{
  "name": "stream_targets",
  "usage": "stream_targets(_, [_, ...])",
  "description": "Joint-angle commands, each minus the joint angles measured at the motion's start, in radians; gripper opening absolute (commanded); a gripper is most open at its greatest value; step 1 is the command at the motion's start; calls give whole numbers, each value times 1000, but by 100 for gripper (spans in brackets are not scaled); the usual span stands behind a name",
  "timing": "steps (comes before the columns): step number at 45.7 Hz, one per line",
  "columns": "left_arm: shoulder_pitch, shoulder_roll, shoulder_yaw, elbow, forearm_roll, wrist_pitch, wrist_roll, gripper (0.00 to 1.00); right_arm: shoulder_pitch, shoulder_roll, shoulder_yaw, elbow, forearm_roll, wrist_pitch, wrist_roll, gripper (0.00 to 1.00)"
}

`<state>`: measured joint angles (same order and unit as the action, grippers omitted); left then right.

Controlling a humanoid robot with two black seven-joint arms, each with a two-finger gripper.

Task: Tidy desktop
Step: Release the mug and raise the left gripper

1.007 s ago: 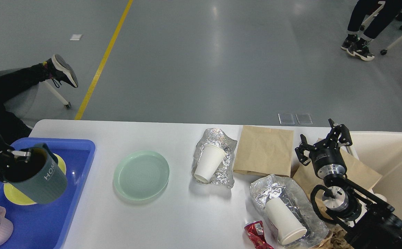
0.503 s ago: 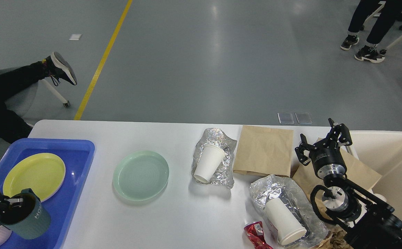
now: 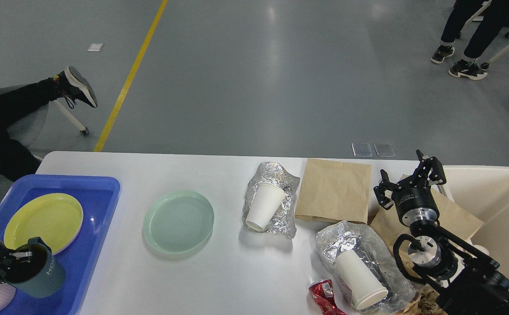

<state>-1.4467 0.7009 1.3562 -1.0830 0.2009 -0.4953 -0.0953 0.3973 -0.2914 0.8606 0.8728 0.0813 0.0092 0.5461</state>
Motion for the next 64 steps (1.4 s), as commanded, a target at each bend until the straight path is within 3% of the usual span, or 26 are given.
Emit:
stream_targets(1, [2, -1, 0, 0, -3, 17, -9, 29, 0, 0, 0, 0, 0, 0, 0, 100])
stream_targets(4, [3, 0, -2, -2, -12, 18, -17, 58, 0, 0, 0, 0, 0, 0, 0, 100])
stream_targets(7, [2, -1, -2, -2, -32, 18, -15, 78, 0, 0, 0, 0, 0, 0, 0, 100])
stream_targets(13, [-3, -1, 8, -9, -46, 4, -9, 92, 0, 0, 0, 2, 0, 0, 0, 100])
stream_targets(21, [-23, 12, 32, -40, -46, -38, -4, 95, 0, 0, 0, 2, 0, 0, 0, 100])
stream_targets(25, [-96, 23, 76, -72, -46, -69, 0, 95, 0, 1, 0, 2, 0, 0, 0, 100])
stream_targets(41, [-633, -50, 351, -350, -46, -66, 0, 94, 0, 0, 0, 2, 0, 0, 0, 100])
stream_targets(56, [-1084, -388, 351, -655, -213, -88, -11, 94, 0, 0, 0, 2, 0, 0, 0, 100])
stream_targets(64, [-1262, -566, 299, -678, -414, -216, -15, 92, 0, 0, 0, 0, 0, 0, 0, 100])
